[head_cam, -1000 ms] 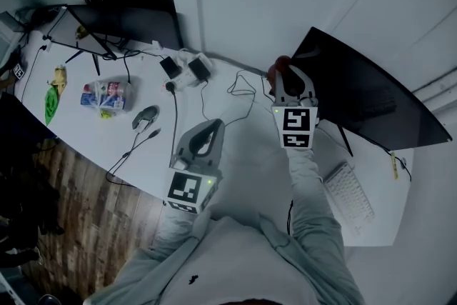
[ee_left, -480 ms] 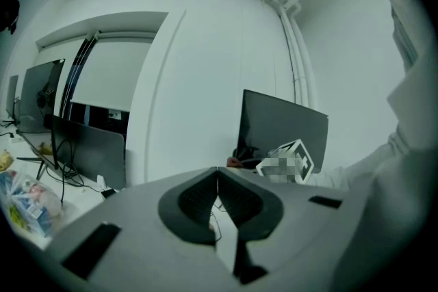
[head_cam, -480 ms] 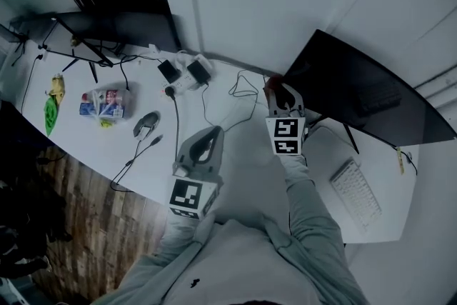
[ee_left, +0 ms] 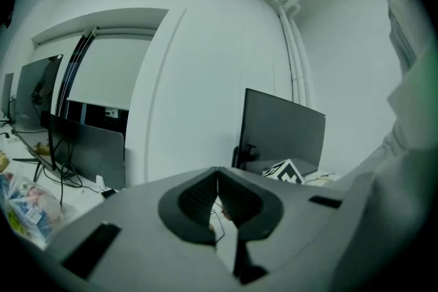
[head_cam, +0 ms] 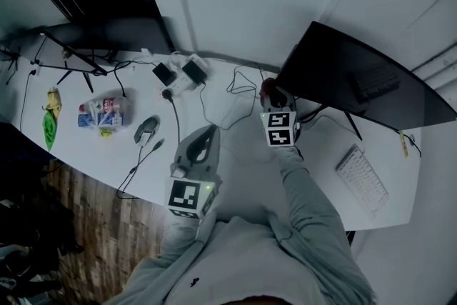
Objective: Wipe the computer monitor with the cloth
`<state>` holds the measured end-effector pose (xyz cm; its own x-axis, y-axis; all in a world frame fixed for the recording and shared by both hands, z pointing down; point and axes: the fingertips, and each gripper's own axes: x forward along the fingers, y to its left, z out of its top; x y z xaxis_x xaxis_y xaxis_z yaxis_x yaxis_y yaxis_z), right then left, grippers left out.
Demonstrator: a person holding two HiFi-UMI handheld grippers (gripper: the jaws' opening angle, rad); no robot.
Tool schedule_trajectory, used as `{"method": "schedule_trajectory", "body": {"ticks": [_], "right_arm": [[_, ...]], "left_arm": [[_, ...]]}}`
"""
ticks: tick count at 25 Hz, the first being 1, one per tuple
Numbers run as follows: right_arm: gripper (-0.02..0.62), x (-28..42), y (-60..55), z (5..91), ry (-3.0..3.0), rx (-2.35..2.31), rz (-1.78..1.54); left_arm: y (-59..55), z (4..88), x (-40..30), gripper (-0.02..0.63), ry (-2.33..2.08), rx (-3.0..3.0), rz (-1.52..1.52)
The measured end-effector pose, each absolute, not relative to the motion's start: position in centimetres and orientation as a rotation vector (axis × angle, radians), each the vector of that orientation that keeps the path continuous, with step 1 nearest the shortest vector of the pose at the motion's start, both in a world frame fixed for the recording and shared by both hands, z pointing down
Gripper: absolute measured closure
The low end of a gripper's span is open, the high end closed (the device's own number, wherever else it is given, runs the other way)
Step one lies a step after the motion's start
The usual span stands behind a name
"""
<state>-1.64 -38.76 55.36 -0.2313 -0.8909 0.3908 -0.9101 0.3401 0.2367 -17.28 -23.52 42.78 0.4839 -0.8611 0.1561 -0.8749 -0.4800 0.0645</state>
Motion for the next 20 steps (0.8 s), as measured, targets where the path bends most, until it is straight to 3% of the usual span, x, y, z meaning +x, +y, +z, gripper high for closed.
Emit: {"method": "schedule_trajectory", "body": {"ticks": [20], "right_arm": [[0.560,0.7,-38.0,57.3,-2.114,1.509,0.044]], "left_arm": [[-22.4,41.8,-16.1,0.585,-1.517,2.641,0.174]]}}
